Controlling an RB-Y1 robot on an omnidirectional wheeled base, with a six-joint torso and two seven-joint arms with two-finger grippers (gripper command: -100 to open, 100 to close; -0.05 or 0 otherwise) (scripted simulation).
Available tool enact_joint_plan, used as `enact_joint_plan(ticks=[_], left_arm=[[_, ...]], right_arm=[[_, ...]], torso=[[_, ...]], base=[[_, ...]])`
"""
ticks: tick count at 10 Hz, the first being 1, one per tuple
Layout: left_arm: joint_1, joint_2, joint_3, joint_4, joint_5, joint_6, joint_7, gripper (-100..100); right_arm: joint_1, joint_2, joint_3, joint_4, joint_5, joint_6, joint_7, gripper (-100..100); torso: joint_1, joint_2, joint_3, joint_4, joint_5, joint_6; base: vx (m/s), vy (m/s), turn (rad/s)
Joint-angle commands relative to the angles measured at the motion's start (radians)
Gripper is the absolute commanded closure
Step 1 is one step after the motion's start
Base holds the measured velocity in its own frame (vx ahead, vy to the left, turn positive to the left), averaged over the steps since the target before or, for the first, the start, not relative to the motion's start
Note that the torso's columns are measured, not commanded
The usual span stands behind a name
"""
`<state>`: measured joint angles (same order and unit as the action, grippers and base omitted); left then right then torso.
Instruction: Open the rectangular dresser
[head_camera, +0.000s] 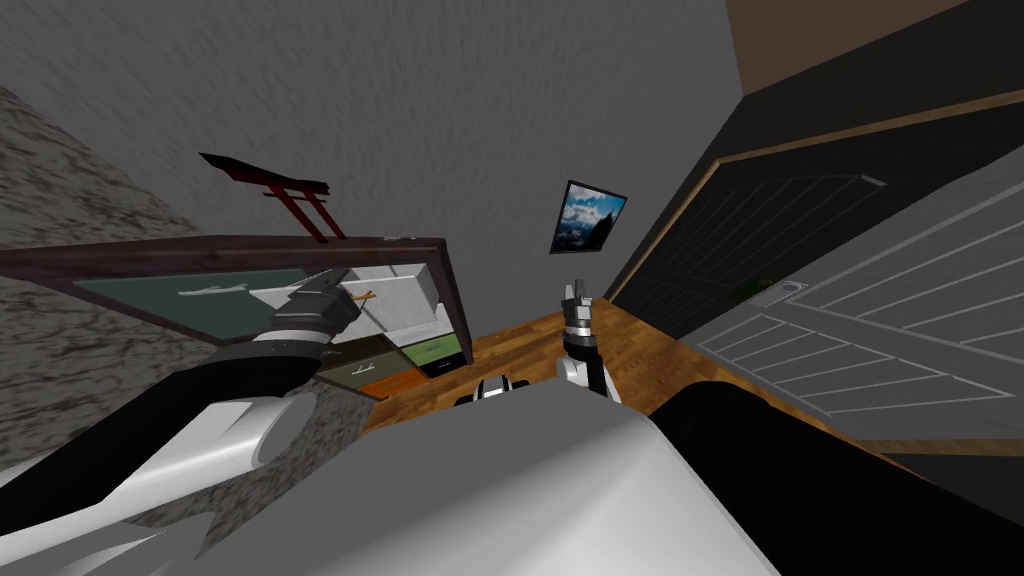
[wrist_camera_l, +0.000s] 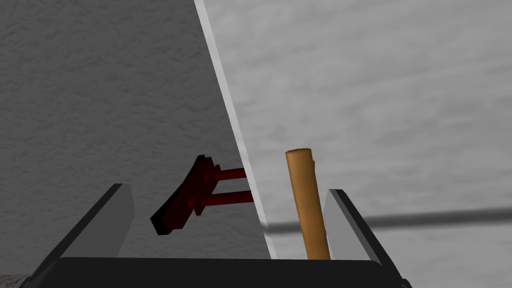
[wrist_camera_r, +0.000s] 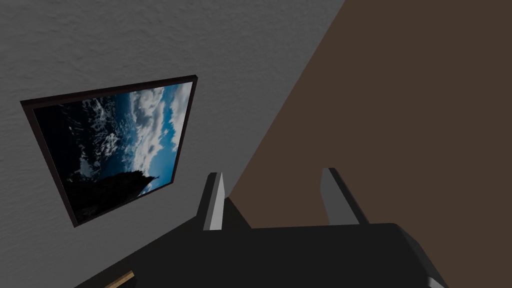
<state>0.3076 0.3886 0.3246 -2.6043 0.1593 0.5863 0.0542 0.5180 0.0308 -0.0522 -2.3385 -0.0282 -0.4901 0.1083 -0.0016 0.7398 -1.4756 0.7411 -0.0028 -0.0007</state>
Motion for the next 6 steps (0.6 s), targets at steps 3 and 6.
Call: enact_joint_plan(ticks=[3, 6], left_arm=[[0.001, 0.0, 0.001, 0.001, 0.001, 0.008, 0.002, 0], [0.001, 0.0, 0.001, 0.002, 0.001, 0.009, 0.002, 0]], right_arm=[[0.0, 0.0, 0.0, 0.0, 0.0, 0.0, 0.0, 0], [0.0, 0.0, 0.0, 0.0, 0.0, 0.0, 0.0, 0]], torso=[[0.001, -0.001, 0.0, -0.002, 0.002, 0.001], [0.001, -0.001, 0.0, -0.003, 0.002, 0.001]], base=[[0.0, 0.0, 0.0], [0.0, 0.0, 0.0]])
